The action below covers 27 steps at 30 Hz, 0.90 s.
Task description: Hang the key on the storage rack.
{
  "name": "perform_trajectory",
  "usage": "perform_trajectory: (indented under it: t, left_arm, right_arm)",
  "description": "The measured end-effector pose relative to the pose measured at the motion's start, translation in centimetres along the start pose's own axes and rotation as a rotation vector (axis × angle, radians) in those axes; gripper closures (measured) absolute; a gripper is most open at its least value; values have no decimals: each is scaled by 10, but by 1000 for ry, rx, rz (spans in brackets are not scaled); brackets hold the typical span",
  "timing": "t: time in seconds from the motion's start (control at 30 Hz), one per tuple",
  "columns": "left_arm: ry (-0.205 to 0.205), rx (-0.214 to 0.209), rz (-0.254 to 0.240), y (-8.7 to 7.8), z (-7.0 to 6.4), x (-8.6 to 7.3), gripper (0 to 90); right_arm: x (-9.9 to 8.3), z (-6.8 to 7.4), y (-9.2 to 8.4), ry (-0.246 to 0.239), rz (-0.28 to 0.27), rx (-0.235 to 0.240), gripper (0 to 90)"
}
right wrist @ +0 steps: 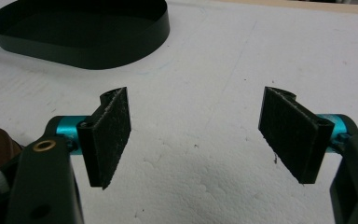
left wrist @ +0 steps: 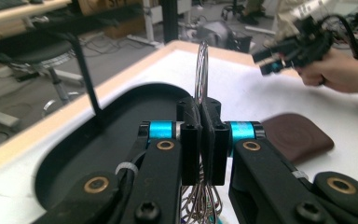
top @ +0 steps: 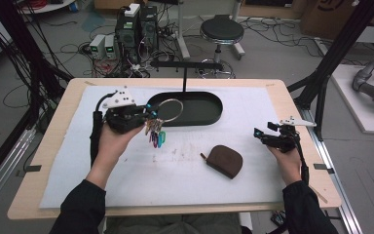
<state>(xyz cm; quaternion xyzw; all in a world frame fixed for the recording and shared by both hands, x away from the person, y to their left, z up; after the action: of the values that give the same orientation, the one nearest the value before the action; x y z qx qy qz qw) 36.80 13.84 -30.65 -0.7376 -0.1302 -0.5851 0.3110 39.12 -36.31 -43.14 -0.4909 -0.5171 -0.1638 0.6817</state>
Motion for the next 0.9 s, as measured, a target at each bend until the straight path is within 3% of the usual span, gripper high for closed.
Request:
perform_trajectory:
  t: [0.23,0.4,0.47,0.9]
  left_arm:
    - [-19,49,-45,-1,16,14,868]
    - [-27,59,-54,4,24,17,868]
    - [-54,51,-65,9,30,16,868]
    - [-60,92,-21,34,52,34,868]
  right_arm:
    - [0,1,0,-8,-2,1,255]
    - [0,1,1,-6,0,5,255]
    - [0,1,1,-9,-3,5,255]
    - [1,2,1,-14,-4,3,255]
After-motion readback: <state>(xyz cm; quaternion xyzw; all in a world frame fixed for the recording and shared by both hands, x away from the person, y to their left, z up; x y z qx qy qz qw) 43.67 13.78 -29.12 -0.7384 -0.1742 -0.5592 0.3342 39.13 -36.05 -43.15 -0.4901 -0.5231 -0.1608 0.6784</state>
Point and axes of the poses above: each handheld gripper's, and its own axes: y roughly forward along the jaws, x roughly out of its top, z roughly to its left, the point moved 1 cm from there along y, roughly forward along the jaws, and after that the axes turned 9 degrees about -y, right-handed, at the moved point
